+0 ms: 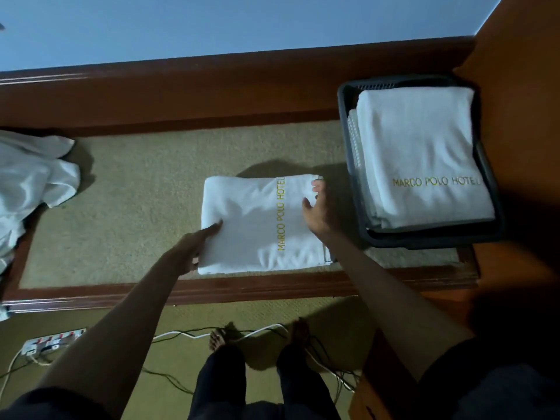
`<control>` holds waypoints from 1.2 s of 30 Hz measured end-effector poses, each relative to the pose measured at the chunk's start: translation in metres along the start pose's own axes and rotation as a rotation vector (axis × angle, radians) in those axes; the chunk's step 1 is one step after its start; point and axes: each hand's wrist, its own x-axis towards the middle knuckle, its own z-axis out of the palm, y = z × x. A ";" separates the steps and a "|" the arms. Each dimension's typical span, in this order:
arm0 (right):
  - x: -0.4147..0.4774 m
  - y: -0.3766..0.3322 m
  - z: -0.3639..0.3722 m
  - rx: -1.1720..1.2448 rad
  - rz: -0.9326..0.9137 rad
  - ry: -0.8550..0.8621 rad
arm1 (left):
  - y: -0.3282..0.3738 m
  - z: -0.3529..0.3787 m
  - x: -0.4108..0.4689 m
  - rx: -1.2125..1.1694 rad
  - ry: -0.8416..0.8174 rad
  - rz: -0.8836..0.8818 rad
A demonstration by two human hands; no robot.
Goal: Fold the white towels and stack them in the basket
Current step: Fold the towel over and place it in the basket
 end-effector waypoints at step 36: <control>0.158 -0.100 0.222 -0.513 -0.466 -0.160 | 0.181 -0.066 0.192 1.045 0.533 1.089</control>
